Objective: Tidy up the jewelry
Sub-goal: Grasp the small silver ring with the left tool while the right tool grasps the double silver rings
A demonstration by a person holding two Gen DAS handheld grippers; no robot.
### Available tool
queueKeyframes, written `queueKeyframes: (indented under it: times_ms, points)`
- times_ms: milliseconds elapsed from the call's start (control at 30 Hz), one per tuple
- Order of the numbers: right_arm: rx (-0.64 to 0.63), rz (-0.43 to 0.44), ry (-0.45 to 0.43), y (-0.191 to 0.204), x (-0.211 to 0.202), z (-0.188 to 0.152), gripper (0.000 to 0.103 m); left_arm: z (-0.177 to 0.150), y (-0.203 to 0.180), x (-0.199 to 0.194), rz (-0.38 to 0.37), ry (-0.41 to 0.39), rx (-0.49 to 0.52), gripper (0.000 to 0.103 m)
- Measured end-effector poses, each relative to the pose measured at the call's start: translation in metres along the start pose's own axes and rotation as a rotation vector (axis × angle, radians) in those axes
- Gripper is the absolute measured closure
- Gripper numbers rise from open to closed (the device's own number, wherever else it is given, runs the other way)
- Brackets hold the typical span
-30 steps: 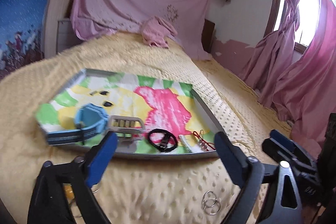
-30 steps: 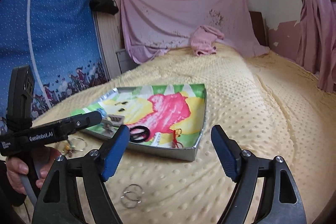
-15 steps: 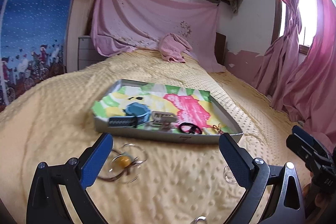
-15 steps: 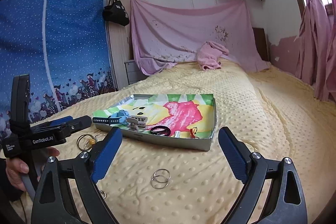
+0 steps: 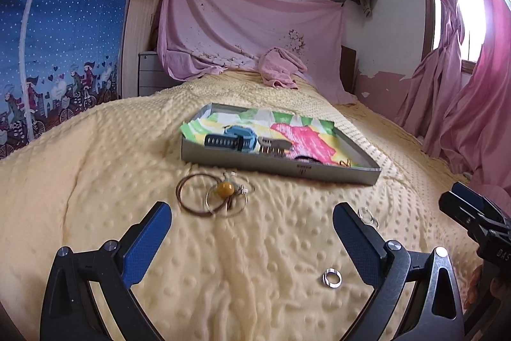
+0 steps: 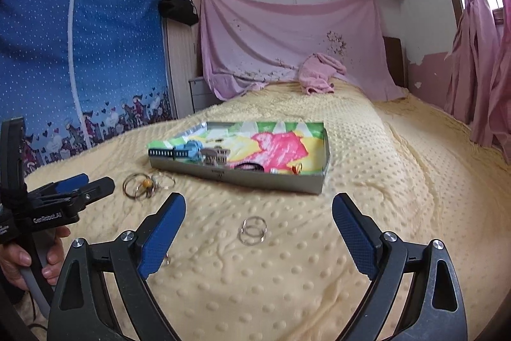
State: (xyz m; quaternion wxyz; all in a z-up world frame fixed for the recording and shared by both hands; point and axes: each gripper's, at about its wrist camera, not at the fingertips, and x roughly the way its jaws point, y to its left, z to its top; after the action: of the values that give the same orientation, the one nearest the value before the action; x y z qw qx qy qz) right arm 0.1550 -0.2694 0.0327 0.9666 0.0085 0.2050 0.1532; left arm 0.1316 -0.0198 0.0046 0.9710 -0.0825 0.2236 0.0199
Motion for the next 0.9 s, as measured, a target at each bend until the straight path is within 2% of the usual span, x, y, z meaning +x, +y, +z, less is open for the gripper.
queueKeyframes:
  times_ms: [433, 667, 800, 833, 900]
  points:
    - [-0.003, -0.018, 0.055, -0.001, 0.005, -0.017, 0.013, -0.016, -0.005, -0.007, 0.032, 0.01, 0.02, 0.001]
    - [0.004, -0.005, 0.113, -0.008, 0.022, -0.021, 0.013, -0.022, -0.009, -0.002, 0.014, 0.034, 0.042, 0.001]
    - [-0.006, 0.019, 0.137, -0.008, 0.032, -0.024, 0.013, -0.026, -0.012, -0.001, -0.025, 0.044, 0.06, 0.001]
    - [-0.011, 0.025, 0.142, -0.007, 0.035, -0.024, 0.015, -0.027, -0.014, 0.0, -0.042, 0.056, 0.07, 0.001]
    - [-0.015, 0.045, 0.158, -0.005, 0.042, -0.026, 0.026, -0.03, -0.018, 0.005, -0.083, 0.087, 0.096, 0.002]
